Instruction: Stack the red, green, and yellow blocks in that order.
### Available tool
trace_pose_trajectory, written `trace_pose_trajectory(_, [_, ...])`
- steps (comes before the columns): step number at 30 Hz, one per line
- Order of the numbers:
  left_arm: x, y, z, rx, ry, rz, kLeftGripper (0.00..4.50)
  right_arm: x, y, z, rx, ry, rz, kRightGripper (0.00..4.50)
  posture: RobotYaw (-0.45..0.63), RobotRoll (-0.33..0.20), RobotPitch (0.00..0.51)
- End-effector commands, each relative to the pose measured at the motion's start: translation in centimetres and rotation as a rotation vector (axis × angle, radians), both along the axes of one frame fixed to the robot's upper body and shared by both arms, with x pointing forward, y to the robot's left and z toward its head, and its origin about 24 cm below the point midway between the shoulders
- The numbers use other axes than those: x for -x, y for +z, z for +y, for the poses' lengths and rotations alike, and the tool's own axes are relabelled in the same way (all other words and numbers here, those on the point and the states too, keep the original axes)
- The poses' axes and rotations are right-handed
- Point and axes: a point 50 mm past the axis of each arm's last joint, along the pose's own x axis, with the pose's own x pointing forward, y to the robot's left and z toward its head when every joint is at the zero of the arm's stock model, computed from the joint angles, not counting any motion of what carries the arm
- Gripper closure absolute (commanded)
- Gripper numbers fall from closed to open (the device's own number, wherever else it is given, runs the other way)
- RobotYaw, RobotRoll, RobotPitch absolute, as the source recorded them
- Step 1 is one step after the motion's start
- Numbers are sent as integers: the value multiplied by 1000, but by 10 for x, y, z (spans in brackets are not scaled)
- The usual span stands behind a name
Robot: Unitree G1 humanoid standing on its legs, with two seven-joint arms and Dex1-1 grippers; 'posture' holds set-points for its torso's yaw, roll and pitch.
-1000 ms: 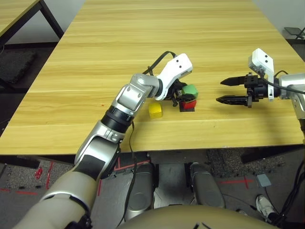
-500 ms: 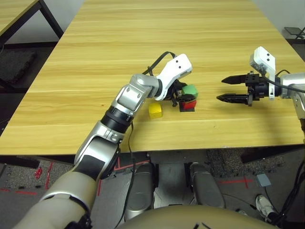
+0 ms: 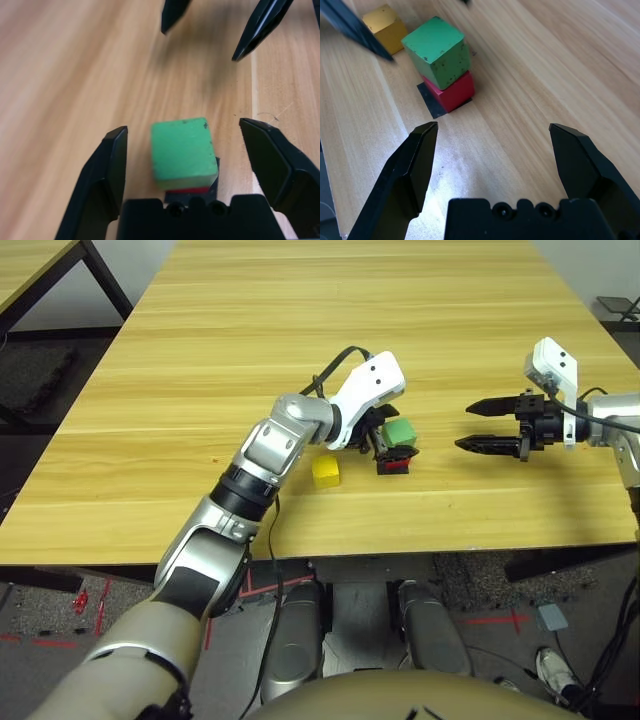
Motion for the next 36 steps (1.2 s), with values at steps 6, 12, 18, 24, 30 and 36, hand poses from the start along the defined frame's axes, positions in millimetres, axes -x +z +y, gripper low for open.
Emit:
trace_pose_trajectory(6, [35, -10, 66, -150, 140, 104, 43, -6, 1, 2, 4, 18, -5, 0, 283, -86, 110])
trace_pose_trajectory(12, [35, -38, 87, -177, 208, 136, 43, -11, 2, 7, 3, 36, -4, 0, 298, -96, 110])
trace_pose_trajectory(18, [30, -60, 90, -201, 187, 150, 43, -13, 6, 9, 4, 43, -9, 0, 291, -104, 109])
trace_pose_trajectory(24, [31, -77, 86, -222, 135, 163, 43, -12, 6, 8, 4, 32, -9, 0, 274, -103, 109])
trace_pose_trajectory(30, [33, -76, 77, -179, 135, 179, 1205, -10, 4, 7, -2, 18, -6, 0, 266, -96, 111])
trace_pose_trajectory(36, [30, -44, 66, -135, 157, 146, 2536, -7, -1, 5, -3, 4, 3, 0, 270, -84, 104])
